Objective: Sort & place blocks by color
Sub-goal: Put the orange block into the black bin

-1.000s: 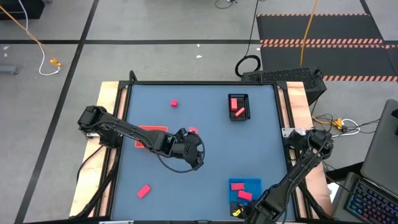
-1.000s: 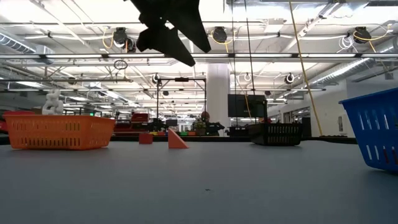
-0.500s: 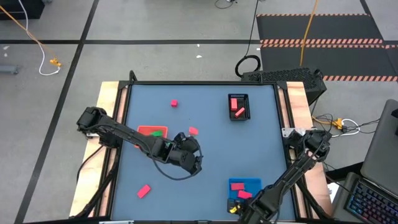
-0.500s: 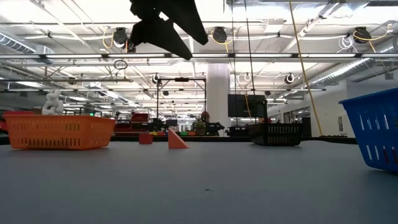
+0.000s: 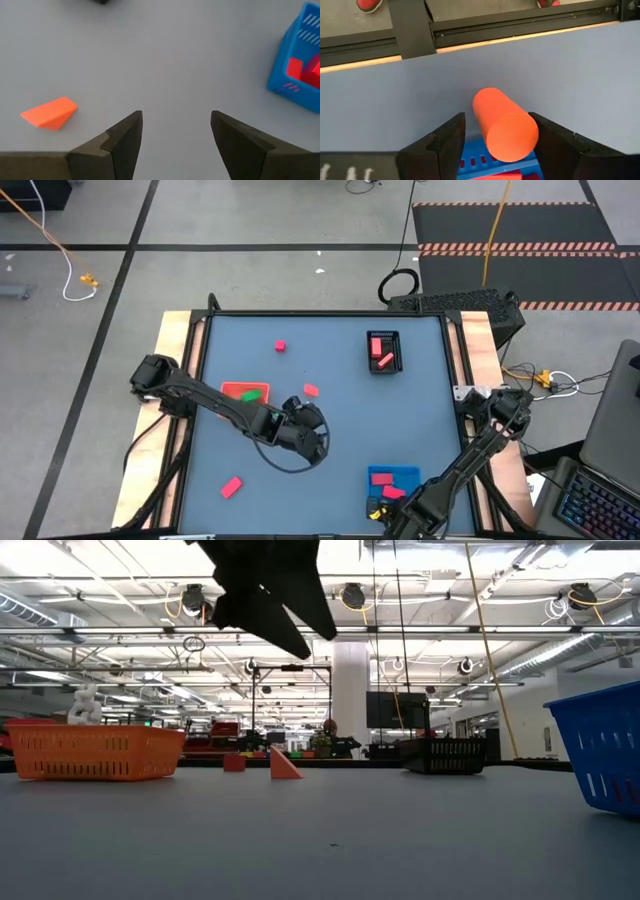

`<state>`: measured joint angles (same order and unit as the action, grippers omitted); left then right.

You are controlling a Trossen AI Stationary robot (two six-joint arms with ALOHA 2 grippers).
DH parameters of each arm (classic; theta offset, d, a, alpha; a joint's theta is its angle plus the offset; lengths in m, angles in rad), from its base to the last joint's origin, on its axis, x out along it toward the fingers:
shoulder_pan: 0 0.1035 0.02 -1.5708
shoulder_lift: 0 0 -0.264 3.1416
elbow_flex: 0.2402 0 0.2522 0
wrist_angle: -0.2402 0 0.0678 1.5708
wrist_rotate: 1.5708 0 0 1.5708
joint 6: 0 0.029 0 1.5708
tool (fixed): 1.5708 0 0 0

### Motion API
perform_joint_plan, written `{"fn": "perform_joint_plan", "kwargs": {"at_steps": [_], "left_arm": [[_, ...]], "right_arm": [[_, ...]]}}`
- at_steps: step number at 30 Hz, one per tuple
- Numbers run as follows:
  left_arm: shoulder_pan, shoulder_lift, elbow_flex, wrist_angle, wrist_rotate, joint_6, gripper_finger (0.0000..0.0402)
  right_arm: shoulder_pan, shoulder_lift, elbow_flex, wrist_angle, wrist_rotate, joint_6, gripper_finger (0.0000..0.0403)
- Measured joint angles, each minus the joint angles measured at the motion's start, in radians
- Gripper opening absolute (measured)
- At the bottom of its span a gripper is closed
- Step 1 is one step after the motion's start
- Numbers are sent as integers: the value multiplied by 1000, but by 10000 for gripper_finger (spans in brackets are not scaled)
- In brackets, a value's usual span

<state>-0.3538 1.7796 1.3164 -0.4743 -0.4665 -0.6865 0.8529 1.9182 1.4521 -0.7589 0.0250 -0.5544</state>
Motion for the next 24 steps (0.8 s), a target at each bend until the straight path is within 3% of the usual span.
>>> {"fn": "perform_joint_plan", "kwargs": {"at_steps": [5, 14, 24], "left_arm": [[-8, 27, 0, -2, 20, 4, 239], [-15, 31, 1, 2, 25, 42, 239], [-14, 27, 1, 72, 19, 117, 239]], "right_arm": [[12, 0, 0, -2, 0, 19, 197], [26, -2, 0, -1, 17, 19, 122], [40, -20, 23, 40, 31, 45, 122]]}}
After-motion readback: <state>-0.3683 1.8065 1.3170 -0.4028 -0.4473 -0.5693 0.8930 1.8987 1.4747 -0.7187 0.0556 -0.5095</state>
